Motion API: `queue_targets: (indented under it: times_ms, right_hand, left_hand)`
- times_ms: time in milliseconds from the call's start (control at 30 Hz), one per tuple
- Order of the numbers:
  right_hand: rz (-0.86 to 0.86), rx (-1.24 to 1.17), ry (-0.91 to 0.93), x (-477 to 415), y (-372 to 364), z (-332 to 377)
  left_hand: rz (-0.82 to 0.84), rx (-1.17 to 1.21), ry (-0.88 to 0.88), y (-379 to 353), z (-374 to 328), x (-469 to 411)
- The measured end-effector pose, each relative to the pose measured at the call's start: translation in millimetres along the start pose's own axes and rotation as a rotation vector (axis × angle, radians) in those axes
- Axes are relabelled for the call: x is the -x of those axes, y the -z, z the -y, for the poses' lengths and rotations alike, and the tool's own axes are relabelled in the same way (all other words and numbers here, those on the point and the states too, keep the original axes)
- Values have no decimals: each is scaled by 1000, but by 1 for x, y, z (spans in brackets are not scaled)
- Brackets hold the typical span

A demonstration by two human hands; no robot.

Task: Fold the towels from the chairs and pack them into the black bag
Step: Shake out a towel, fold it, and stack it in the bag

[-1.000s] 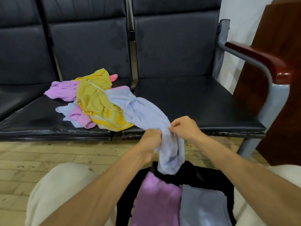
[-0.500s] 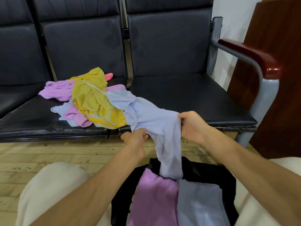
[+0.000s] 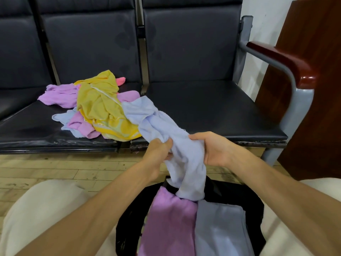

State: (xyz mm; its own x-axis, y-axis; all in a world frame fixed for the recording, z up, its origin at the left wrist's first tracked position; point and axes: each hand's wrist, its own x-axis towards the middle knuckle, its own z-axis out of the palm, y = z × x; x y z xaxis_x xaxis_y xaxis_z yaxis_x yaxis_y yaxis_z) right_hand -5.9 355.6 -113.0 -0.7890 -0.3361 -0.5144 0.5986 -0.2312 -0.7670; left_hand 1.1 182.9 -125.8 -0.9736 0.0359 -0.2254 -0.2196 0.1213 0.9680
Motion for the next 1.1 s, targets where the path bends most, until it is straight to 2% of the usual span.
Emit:
queue_targets:
  times_ms: [200, 300, 533, 633, 700, 833, 933, 1000, 1067, 1100]
  right_hand:
    - [20, 219, -82, 2, -6, -4]
    - [4, 287, -6, 6, -8, 0]
    - [12, 114, 246, 15, -11, 5]
    - [30, 24, 248, 18, -9, 6]
    - [29, 71, 229, 23, -5, 8]
    - [-54, 160, 221, 30, 7, 15]
    - [-147, 147, 297, 37, 17, 21]
    - [-311, 246, 375, 39, 26, 25]
    - [-552, 430, 420, 40, 38, 28]
    - [-639, 495, 435, 41, 44, 29]
  left_hand:
    - [19, -197, -180, 15, -29, 3]
    - [-17, -231, -203, 19, -37, 5]
    - [-69, -237, -246, 28, -46, 1]
    - [-103, -318, -260, 32, -47, -3]
    - [-108, -347, -240, 38, -51, -5]
    - [-70, -430, -246, 49, -59, 1]
    - [70, -681, -225, 54, -61, 11]
    - [165, -958, -183, 59, -56, 12]
    - [126, -1187, -203, 65, -49, 4]
    - [71, -1217, -221, 67, -46, -2]
